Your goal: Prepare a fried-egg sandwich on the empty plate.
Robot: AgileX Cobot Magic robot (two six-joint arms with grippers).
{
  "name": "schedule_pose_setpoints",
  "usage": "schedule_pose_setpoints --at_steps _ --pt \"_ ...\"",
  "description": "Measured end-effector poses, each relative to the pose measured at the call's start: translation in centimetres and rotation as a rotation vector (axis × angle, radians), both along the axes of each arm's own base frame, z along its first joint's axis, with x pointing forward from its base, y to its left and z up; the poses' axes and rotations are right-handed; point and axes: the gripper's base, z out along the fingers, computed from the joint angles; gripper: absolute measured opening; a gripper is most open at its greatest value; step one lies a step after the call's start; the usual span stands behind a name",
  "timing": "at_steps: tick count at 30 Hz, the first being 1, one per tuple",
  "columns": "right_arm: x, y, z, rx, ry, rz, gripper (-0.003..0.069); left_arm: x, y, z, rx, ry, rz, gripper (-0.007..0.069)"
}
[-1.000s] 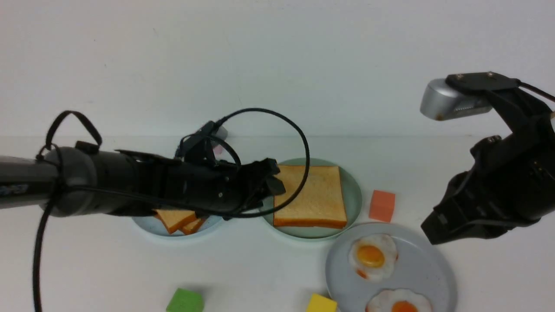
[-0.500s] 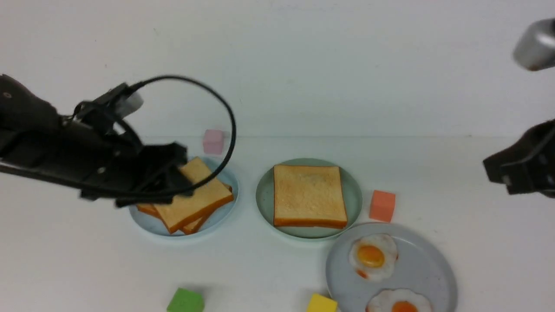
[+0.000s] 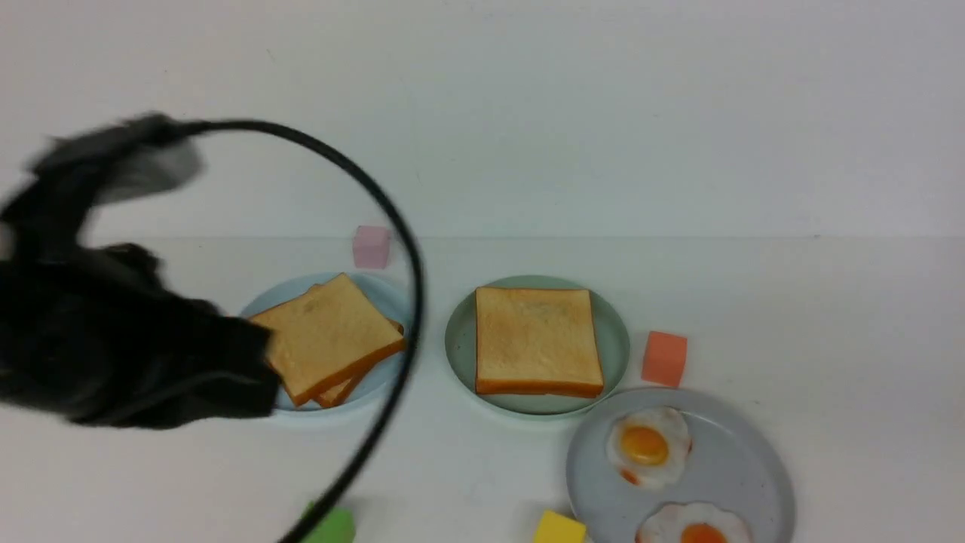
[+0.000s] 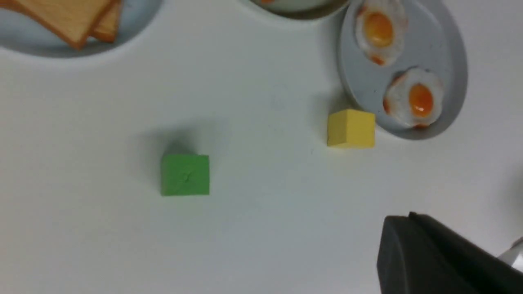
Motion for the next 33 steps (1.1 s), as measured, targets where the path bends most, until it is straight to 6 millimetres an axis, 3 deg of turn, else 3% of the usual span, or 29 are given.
schedule_pose_setpoints --at_steps 2,4,7,9,13,17,33 --pt "-0.8 -0.3 -0.8 0.016 -0.024 0.000 -0.0006 -2.4 1.1 0.8 -0.026 -0.028 0.052 -0.0013" --pt "-1.7 -0.7 -2.2 0.033 -0.038 0.004 -0.0011 -6.1 2.6 1.3 -0.067 -0.077 0.104 -0.0013" --pt "-2.4 -1.0 -3.3 0.043 -0.057 0.005 -0.0011 -9.2 3.8 0.6 -0.093 -0.096 0.135 -0.0013" --pt "-3.0 -1.2 -4.2 0.049 -0.072 0.005 -0.0011 -12.5 5.1 -1.2 -0.128 -0.118 0.167 -0.0013" --pt "-3.3 -1.4 -4.4 0.054 -0.090 0.004 -0.0011 -15.6 6.3 -4.3 -0.188 -0.087 0.245 -0.0013" --pt "-3.3 -1.5 -4.4 0.044 -0.093 0.001 -0.0009 -16.0 6.8 -5.8 -0.169 -0.054 0.294 -0.0013" --pt "-3.3 -1.5 -4.4 0.043 -0.094 0.000 0.0001 -15.9 6.9 -5.7 -0.174 -0.067 0.320 -0.0013"
